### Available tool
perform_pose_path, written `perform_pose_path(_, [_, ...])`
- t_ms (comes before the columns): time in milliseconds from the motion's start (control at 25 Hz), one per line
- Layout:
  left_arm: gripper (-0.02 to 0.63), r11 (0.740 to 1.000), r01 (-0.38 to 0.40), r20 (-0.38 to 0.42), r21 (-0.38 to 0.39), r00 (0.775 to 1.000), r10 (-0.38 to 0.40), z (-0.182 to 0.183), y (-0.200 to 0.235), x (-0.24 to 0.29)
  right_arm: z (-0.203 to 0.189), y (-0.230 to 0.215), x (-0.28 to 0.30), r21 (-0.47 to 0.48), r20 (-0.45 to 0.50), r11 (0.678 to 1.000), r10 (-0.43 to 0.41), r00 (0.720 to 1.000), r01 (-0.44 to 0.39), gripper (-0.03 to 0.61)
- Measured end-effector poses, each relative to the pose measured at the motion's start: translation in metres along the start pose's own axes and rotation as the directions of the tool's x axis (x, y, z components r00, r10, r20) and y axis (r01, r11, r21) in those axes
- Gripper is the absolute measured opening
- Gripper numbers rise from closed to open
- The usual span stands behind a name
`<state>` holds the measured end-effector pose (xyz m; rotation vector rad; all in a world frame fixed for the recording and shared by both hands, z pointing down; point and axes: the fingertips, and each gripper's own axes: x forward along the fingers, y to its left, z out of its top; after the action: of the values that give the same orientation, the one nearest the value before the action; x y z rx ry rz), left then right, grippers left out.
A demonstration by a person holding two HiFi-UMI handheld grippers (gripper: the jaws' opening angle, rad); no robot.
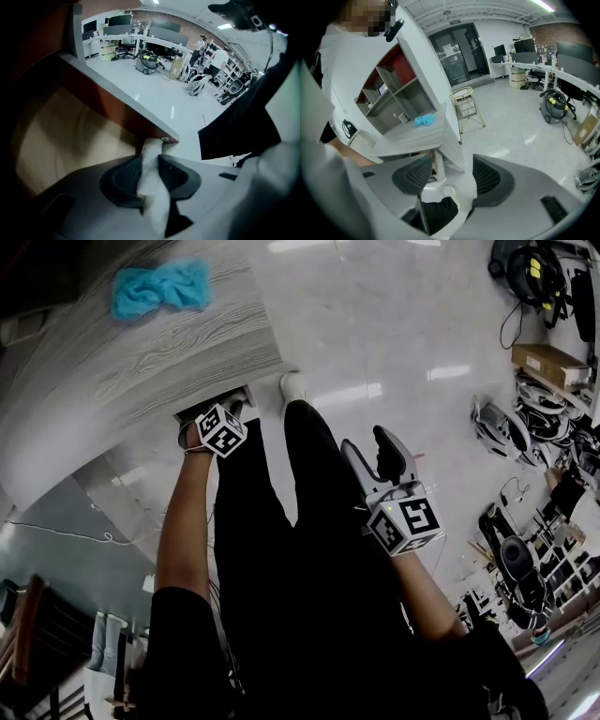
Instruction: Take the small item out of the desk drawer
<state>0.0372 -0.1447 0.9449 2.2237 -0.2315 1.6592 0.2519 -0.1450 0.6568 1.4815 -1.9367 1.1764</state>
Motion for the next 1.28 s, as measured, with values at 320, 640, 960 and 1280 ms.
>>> perform_pose_path(320, [0.104, 1.0, 0.018, 0.001, -0.009, 1.0, -0.018, -0.003, -0.001, -0.001, 0.0, 0.013, 0.003, -0.004, 0.002, 1.0, 0.009, 1.0, -0.009, 0.249])
perform_pose_path(640, [0.1, 0.998, 0.022, 0.01, -0.051, 1.0, -0.022, 0.0, -0.001, -0.016, 0.006, 0.022, -0.003, -0.003, 0.004, 1.0, 0.026, 1.0, -0.026, 0.249])
perform_pose_path(960, [0.098, 0.989, 0.004, 0.048, -0.149, 0.999, 0.003, 0.01, 0.005, -0.046, 0.037, 0.035, -0.016, -0.063, 0.039, 0.997, 0.052, 0.998, -0.05, 0.249])
perform_pose_path(1280, [0.1, 0.98, -0.039, 0.077, -0.197, 0.996, 0.055, 0.012, 0.002, -0.09, 0.064, 0.069, -0.029, -0.131, 0.056, 0.985, 0.118, 0.991, -0.11, 0.25])
